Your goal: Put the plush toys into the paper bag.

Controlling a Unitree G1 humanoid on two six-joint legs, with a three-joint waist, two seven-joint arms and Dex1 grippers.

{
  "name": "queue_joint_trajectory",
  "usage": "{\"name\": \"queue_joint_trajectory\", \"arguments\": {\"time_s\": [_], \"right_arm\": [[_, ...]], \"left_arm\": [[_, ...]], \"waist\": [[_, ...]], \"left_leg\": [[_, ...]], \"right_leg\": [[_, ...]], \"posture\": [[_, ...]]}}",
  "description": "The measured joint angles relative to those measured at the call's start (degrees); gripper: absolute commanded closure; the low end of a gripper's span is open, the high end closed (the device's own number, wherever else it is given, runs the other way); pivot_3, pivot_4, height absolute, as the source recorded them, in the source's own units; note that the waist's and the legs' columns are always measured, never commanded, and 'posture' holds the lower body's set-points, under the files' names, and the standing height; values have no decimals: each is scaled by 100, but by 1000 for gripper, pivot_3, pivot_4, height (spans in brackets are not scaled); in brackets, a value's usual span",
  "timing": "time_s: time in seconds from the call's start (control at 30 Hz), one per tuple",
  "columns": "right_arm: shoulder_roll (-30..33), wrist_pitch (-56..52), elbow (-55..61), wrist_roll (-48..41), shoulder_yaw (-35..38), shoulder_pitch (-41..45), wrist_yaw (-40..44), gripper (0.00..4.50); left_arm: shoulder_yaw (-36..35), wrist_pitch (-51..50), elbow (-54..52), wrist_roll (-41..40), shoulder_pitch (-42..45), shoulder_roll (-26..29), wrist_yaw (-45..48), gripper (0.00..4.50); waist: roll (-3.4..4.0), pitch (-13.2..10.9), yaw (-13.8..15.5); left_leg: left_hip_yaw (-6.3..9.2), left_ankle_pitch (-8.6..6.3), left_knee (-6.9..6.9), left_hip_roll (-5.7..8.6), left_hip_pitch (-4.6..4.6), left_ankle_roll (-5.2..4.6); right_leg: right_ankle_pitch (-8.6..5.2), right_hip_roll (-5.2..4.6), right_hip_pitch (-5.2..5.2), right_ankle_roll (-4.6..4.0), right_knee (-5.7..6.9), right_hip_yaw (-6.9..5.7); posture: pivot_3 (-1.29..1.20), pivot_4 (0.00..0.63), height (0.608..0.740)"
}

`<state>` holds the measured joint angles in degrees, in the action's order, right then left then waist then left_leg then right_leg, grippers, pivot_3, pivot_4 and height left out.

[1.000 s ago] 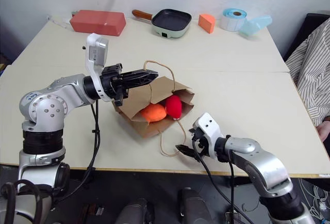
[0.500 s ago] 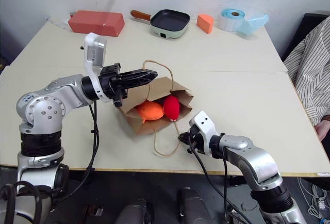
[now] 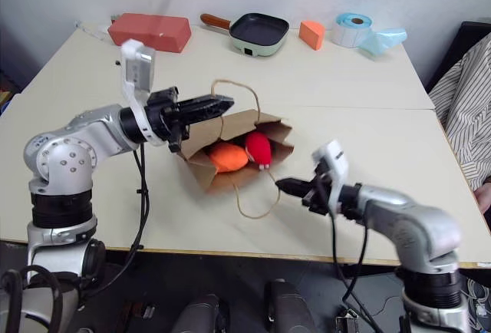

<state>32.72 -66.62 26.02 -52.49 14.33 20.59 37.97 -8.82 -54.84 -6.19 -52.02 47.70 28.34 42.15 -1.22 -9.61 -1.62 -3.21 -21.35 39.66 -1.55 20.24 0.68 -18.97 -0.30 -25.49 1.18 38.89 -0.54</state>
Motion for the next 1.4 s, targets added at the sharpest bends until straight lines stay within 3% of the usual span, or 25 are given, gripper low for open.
{"name": "queue_joint_trajectory", "arguments": {"time_s": [0.07,0.23,0.43,0.6,0.73,0.9,0.97,1.1,1.33,1.4], "right_arm": [[233,-251,23,-721,525,247,-34,4459],[635,-493,-189,-1760,994,654,-445,4459],[926,-315,-1098,-3638,1190,1622,-1935,4459],[1065,-198,-1023,-3151,675,1067,-2302,4459],[1532,-127,-595,-2495,457,377,-1894,4459],[1931,487,-442,-1967,860,113,-1160,4459],[2482,885,-300,-1376,1109,-418,-529,4072],[3279,1869,120,165,1332,-2444,1027,2857],[2874,3127,56,1391,1342,-3197,1595,364],[2795,3891,52,2004,1342,-3499,1811,21]], "left_arm": [[-146,0,60,-77,179,-51,-63,4500],[-265,0,254,-166,362,-111,-138,4500],[-247,92,274,-172,470,-318,-200,4500],[103,467,424,266,147,-428,-112,4500],[189,513,459,341,21,-360,-19,4500],[128,534,448,340,39,-266,56,4500],[73,534,440,337,30,-218,65,4500],[41,532,434,326,40,-194,61,4500],[40,529,436,319,42,-235,63,4500],[42,526,436,316,43,-236,67,4500]], "waist": [[0,0,0],[0,0,-13],[0,-2,-5],[0,-1,14],[1,-2,12],[2,-3,19],[2,-3,50],[-5,0,173],[-7,-2,153],[-7,-1,155]], "left_leg": [[3,0,-2,0,2,0],[0,0,-5,0,2,-1],[1,1,-2,-1,5,-1],[1,3,-7,0,13,-5],[5,2,-9,-1,27,-6],[4,2,-9,0,18,-6],[5,2,-21,0,15,-6],[4,2,-40,0,12,-6],[-11,9,-35,2,-8,2],[-13,10,-36,2,-8,3]], "right_leg": [[0,0,0,0,1,-2],[0,0,0,0,0,0],[0,0,-1,0,1,-2],[0,0,-2,0,3,-3],[1,0,-11,1,-1,-7],[1,1,-9,2,-16,-6],[1,3,-1,2,-23,-8],[2,6,6,4,-33,-7],[5,9,6,9,-30,8],[5,11,6,9,-30,10]], "posture": [[0,150,740],[0,150,740],[0,150,740],[0,150,740],[0,150,740],[0,150,740],[0,150,740],[0,150,740],[0,150,740],[0,150,740]]}}
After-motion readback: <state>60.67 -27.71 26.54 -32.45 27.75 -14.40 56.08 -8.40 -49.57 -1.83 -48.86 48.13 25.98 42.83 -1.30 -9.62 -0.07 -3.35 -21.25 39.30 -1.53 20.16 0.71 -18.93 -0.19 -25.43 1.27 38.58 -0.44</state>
